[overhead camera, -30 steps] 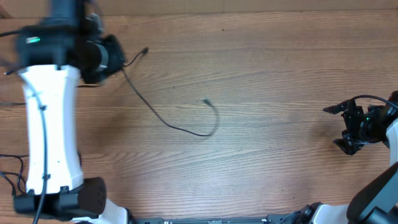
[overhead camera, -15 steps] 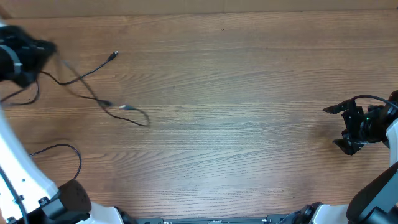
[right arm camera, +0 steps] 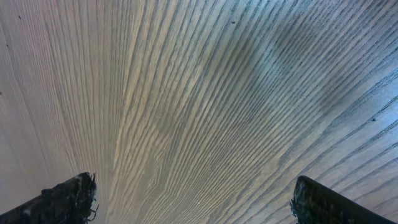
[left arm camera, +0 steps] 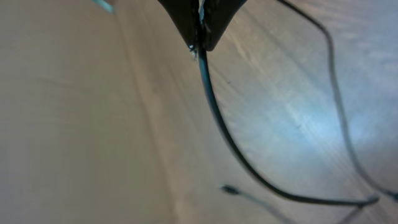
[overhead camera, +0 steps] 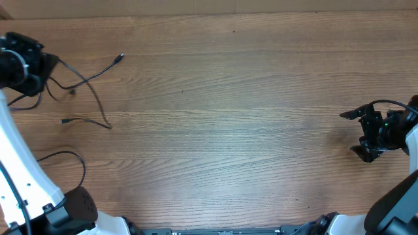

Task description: Untangle cables

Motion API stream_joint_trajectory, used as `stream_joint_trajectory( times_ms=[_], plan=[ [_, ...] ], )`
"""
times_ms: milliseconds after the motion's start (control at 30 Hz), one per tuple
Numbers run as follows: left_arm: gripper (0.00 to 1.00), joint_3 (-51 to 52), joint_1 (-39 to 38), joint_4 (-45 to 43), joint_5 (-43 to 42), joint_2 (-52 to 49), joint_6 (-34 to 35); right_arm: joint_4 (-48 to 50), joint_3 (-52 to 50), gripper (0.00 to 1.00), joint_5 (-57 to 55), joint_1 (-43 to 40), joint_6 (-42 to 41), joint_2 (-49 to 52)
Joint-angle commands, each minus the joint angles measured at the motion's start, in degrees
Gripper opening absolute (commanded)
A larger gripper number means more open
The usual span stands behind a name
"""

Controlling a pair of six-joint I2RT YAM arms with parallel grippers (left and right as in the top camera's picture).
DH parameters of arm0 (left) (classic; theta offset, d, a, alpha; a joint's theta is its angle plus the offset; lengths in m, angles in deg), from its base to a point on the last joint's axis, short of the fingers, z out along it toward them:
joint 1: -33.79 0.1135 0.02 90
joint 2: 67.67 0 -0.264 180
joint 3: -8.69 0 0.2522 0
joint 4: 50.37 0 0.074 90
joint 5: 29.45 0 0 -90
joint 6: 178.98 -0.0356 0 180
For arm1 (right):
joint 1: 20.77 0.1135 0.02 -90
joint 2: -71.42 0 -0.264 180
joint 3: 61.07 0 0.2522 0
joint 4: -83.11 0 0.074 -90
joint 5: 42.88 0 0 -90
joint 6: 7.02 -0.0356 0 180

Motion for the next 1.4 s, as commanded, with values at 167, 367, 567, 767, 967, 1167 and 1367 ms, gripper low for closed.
stream_joint_trajectory(
  times_ms=[167,367,567,767,967,1167,1367],
  plan=[
    [0.04,0.66,-11.69,5.97,17.51,-4.72,14.36,1.07,-1.25,1.0,-0.48,-0.09,0.35,-0.24],
    [0.05,2.29,-18.21,7.8,21.77,-11.65,14.1,0.98,-1.33,1.0,-0.48,-0.09,0.37,-0.24],
    [0.04,2.58,-21.42,8.0,21.88,-19.23,8.79,0.92,-1.33,1.0,-0.46,-0.09,0.35,-0.24],
    [0.04,2.58,-22.32,9.57,24.74,-20.74,5.49,-1.73,-1.33,1.0,-0.46,0.24,0.66,-0.24],
    [0.05,2.6,-22.08,13.64,28.61,-15.41,3.13,-1.36,-1.33,1.0,-0.46,5.18,3.04,-0.24],
    [0.11,2.93,-22.99,13.66,27.67,-6.93,-2.89,1.11,-1.33,1.0,-0.44,13.05,3.04,-0.24],
    [0.35,9.35,-23.17,13.64,31.26,4.15,-1.86,1.79,-1.33,1.0,-0.46,20.63,3.23,-0.24]
  ],
)
